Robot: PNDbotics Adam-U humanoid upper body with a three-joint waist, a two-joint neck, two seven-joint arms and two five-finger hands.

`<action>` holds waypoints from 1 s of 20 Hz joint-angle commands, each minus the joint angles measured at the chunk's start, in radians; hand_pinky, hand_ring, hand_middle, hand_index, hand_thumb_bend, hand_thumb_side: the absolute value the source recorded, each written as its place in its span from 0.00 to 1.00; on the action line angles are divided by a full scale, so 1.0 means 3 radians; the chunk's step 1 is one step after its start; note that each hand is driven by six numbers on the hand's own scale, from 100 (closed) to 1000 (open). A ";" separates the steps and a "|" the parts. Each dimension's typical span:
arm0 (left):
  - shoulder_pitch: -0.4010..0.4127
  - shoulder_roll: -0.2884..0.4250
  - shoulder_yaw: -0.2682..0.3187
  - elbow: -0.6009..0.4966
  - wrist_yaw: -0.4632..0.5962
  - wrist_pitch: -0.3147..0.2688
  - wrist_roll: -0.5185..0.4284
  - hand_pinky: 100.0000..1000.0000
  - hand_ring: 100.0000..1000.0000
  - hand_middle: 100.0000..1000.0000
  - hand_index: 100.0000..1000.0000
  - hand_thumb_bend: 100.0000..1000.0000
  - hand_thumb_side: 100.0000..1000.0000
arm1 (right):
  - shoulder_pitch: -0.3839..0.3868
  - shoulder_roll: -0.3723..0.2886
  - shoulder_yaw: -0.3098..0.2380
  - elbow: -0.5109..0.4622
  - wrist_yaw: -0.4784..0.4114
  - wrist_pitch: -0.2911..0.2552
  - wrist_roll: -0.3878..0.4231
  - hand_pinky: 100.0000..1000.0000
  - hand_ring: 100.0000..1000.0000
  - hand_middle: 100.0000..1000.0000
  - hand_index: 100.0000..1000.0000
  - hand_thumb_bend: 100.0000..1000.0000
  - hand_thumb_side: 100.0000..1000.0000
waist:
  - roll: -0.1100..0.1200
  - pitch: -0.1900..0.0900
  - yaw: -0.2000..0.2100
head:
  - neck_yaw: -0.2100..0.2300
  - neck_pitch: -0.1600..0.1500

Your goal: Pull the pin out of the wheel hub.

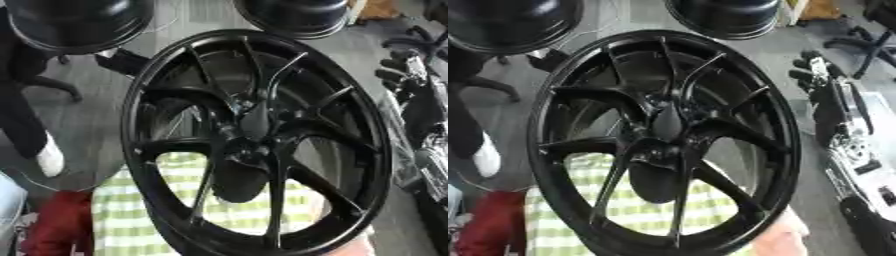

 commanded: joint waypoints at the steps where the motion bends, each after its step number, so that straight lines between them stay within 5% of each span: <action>1: -0.0006 -0.0034 0.0058 -0.0074 0.0069 -0.0067 0.0115 0.57 0.79 0.80 0.83 0.20 0.86 | -0.0018 -0.0055 -0.0025 -0.0082 -0.0027 -0.0012 -0.0003 0.94 0.78 0.73 0.80 0.00 0.68 | 0.0016 -0.0086 0.0001 | 0.0019 -0.0026; 20: 0.0025 -0.0268 -0.0017 -0.0132 -0.0025 -0.0369 -0.0078 0.58 0.79 0.80 0.83 0.24 0.74 | -0.0029 -0.0019 -0.0031 -0.0034 -0.0040 -0.0041 0.0007 0.95 0.78 0.73 0.80 0.00 0.69 | 0.0034 -0.0066 -0.0008 | 0.0095 -0.0020</action>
